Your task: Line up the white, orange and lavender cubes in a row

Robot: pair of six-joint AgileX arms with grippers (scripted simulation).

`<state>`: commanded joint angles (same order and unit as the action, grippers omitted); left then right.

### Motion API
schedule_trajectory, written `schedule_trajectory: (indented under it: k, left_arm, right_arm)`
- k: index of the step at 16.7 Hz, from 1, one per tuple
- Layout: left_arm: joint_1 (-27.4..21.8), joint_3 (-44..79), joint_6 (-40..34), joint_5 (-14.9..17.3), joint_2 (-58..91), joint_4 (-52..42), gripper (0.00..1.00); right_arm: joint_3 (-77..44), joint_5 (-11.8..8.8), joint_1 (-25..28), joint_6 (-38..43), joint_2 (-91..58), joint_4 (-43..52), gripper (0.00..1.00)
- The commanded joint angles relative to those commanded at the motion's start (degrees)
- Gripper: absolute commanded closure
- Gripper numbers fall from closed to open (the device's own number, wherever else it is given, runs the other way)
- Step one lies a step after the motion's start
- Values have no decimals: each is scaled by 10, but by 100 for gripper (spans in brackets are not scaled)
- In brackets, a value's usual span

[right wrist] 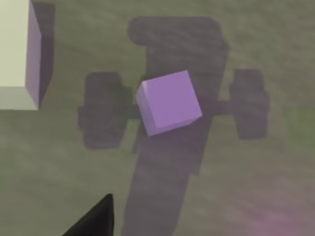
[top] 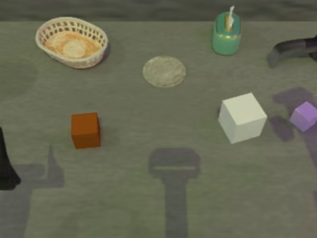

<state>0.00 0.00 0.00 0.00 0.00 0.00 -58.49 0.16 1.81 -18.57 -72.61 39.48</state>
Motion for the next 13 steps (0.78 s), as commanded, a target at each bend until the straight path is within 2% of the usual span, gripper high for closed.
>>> schedule_trajectory:
  k: [7, 13]
  left_arm:
    - [0, 0, 0, 0, 0, 0, 0]
    - [0, 0, 0, 0, 0, 0, 0]
  right_arm:
    - [-292, 3, 8, -93, -369, 198, 0]
    - [-432, 0, 12, -133, -517, 276, 0]
